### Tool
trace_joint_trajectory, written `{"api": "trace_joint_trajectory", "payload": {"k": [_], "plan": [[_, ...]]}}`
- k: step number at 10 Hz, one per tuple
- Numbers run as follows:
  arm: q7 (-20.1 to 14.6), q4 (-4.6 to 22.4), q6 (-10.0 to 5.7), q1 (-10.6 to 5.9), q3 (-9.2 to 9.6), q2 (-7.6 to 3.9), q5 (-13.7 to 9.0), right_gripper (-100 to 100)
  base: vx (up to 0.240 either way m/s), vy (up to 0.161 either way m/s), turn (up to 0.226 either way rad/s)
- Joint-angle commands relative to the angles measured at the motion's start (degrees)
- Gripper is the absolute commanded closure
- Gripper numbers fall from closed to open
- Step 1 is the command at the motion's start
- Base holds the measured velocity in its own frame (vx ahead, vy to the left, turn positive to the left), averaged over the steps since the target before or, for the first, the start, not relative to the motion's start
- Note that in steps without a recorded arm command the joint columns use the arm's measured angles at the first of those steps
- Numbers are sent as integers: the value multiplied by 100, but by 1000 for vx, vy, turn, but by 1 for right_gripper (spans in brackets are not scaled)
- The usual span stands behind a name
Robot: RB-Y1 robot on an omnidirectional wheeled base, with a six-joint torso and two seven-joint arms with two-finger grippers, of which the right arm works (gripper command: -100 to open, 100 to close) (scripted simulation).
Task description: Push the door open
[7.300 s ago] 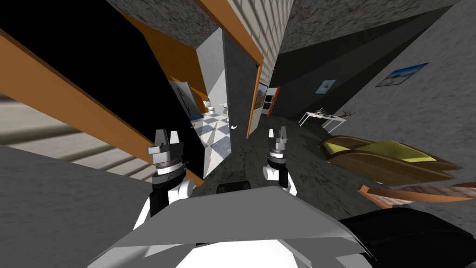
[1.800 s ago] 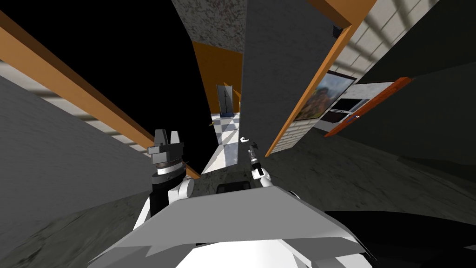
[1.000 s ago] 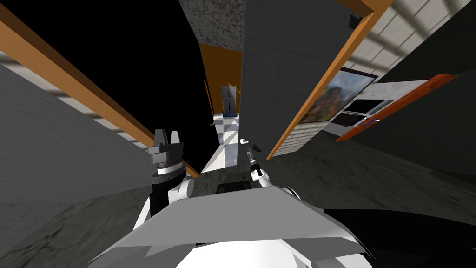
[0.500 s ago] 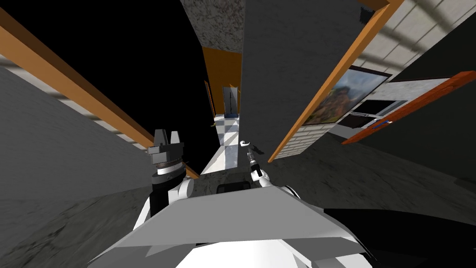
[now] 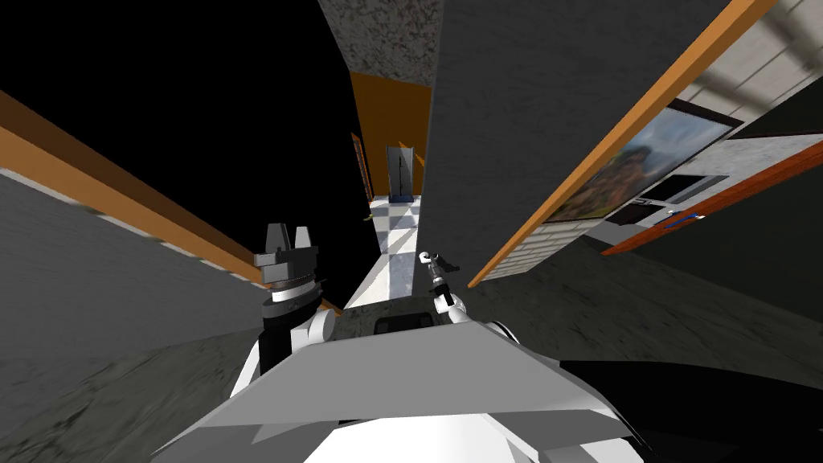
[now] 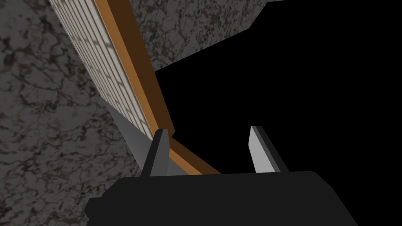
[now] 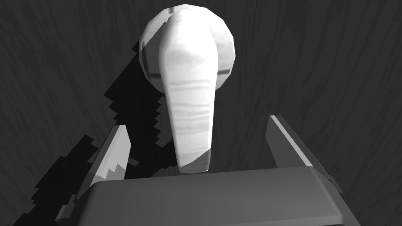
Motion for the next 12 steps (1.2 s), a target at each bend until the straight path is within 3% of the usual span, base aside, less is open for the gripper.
{"api": "trace_joint_trajectory", "payload": {"k": [1,2,3,8,12], "plan": [[11,9,-16,10,-14,16,-8,-100,180,-4,26],[8,11,-11,2,-10,11,-5,-100,81,0,5],[8,11,-11,2,-10,11,-5,100,-10,-2,-4],[8,11,-11,2,-10,11,-5,100,-8,-1,3],[112,15,0,-35,-164,-52,-89,100,138,34,-35]]}}
